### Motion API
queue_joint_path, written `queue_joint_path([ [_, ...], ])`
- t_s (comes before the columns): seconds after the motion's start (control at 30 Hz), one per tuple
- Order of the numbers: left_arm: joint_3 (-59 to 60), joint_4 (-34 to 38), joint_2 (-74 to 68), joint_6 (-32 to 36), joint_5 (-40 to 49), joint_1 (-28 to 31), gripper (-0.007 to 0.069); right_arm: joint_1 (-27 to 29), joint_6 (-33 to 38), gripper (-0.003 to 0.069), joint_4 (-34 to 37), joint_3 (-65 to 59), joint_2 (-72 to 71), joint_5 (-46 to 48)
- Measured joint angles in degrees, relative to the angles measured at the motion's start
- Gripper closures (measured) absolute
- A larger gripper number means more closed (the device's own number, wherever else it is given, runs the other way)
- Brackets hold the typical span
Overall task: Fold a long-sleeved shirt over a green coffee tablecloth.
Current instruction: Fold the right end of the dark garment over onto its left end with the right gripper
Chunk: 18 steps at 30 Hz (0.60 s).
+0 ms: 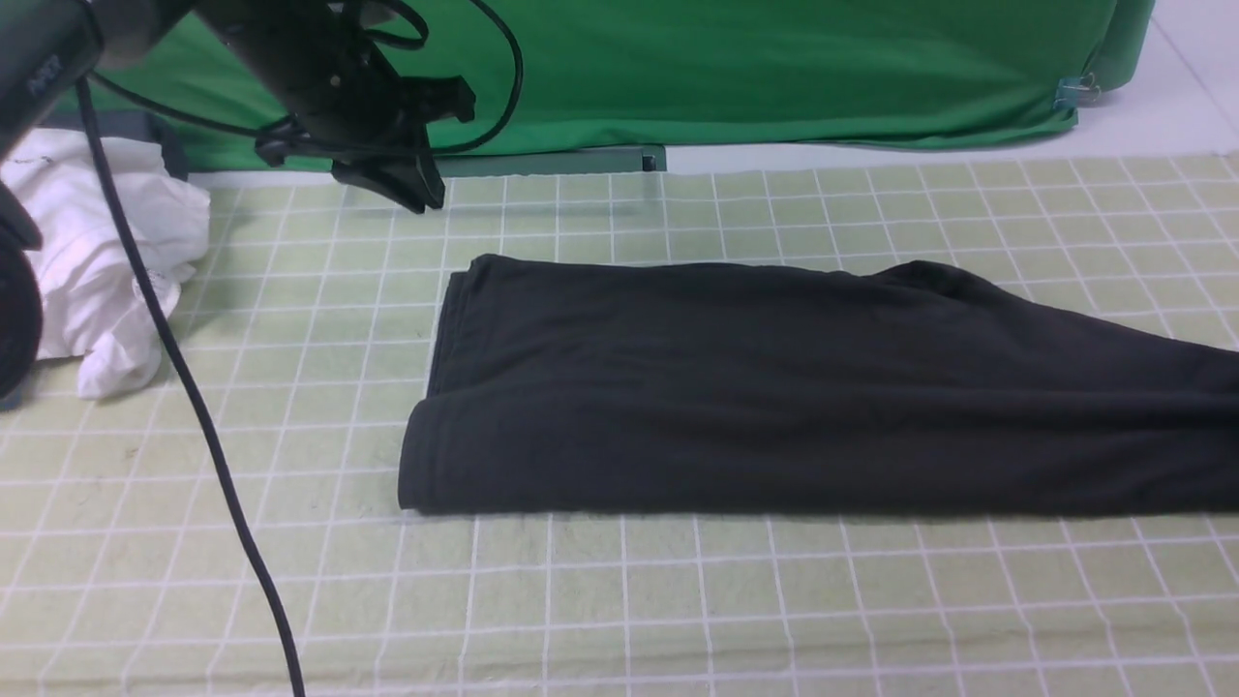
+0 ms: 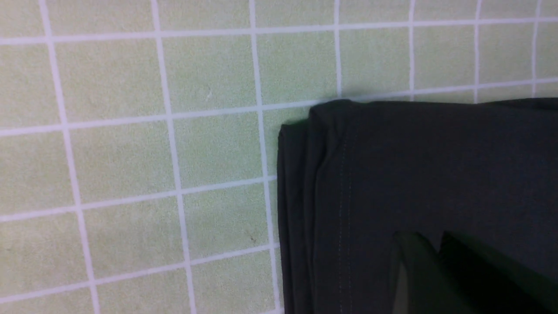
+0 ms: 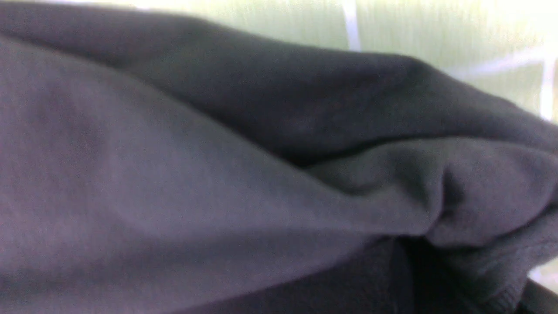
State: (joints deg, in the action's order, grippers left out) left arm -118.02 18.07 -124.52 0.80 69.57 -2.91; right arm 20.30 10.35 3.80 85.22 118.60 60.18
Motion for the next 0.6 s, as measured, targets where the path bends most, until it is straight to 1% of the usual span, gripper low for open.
queue_joint_path([
  [0.13, 5.2, 1.8, 4.4, 2.1, -0.1, 0.0, 0.0545, 0.3, -1.0, 0.0616, -1.9, -0.1, -5.7, 0.9],
  [0.33, 20.3, 4.7, 7.9, 4.6, 0.3, 0.0, 0.0545, 0.4, -1.8, 0.0617, -2.8, -0.1, -12.7, 1.6],
  [0.43, 27.0, 8.5, 8.1, 7.1, 0.4, 0.0, 0.0543, 0.4, -2.5, 0.0617, -2.9, -0.1, -14.4, 2.0],
  [0.47, 27.2, 9.3, 8.1, 7.5, 0.4, 0.0, 0.0543, 0.4, -2.5, 0.0617, -2.9, -0.1, -14.5, 2.0],
  [0.5, 28.5, 12.3, 8.1, 9.0, -1.2, -0.1, 0.0541, 0.4, -2.6, 0.0617, -2.9, -0.1, -14.6, 2.2],
  [0.53, 28.9, 13.8, 8.1, 9.9, -2.8, -0.3, 0.0539, 0.4, -2.8, 0.0618, -2.9, -0.1, -14.6, 2.2],
  [0.57, 29.1, 14.7, 8.1, 11.0, -5.4, -0.7, 0.0539, 0.4, -2.9, 0.0618, -2.9, -0.1, -14.6, 2.3],
  [0.6, 29.2, 14.8, 8.1, 11.2, -5.9, -0.9, 0.0539, 0.4, -3.0, 0.0617, -2.9, -0.1, -14.6, 2.3],
])
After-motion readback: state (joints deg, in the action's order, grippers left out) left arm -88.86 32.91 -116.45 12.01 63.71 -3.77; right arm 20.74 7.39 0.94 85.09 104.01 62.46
